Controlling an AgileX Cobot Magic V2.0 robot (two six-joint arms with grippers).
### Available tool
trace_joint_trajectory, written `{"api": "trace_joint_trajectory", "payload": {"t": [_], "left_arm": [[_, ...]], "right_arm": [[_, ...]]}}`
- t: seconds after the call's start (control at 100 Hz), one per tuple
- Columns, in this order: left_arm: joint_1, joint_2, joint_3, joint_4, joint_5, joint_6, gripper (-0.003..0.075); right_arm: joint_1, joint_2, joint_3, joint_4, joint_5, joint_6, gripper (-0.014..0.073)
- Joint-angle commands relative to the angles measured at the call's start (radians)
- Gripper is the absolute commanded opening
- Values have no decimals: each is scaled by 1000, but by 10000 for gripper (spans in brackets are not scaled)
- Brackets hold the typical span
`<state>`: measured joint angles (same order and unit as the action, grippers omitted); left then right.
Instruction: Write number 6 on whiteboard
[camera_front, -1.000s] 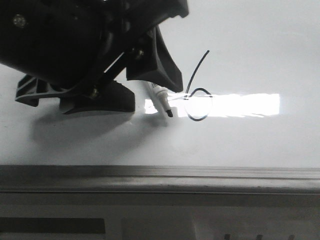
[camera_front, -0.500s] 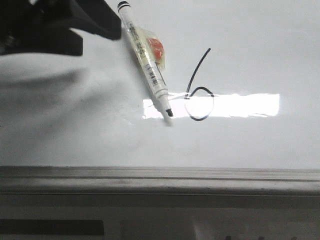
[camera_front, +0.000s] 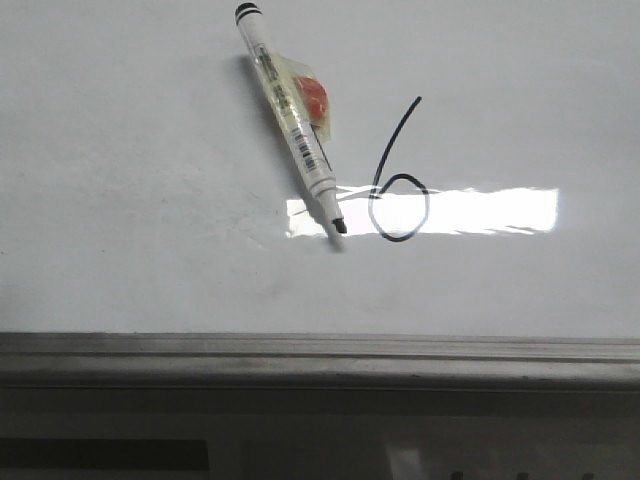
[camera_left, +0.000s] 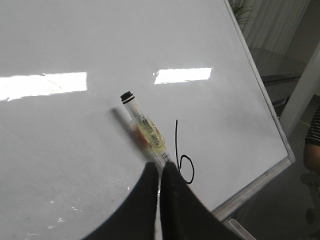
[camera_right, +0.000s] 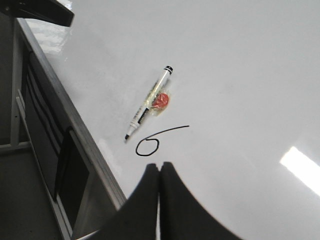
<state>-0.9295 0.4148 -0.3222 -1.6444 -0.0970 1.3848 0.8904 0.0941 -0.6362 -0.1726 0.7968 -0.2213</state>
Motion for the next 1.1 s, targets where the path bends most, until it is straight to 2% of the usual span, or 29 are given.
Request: {"api": "trace_joint_trajectory", "payload": {"t": [0.0,0.81,0.91,1.0,1.07,1.09], "left_arm": [[-1,-47,3,10,20,3,-20],[3,-70,38,20,19,3,-20],[50,-98,62,199,4,-14,-20],[160,-127,99,377,-1,-99,-20],[280,-163,143,631,13,-273,-20],[318,-177,156,739,31,-386,-20]], "right_arm": [[-4,-5,-21,-37,-52,13,-63],[-4,-7,-21,-37,-52,13,-64],[-4,-7,-21,-37,-52,13,-64],[-4,-7,-21,-37,-52,13,-64],[-4,-7,-21,-37,-52,13,-64],[-4,-7,-21,-37,-52,13,-64]]}}
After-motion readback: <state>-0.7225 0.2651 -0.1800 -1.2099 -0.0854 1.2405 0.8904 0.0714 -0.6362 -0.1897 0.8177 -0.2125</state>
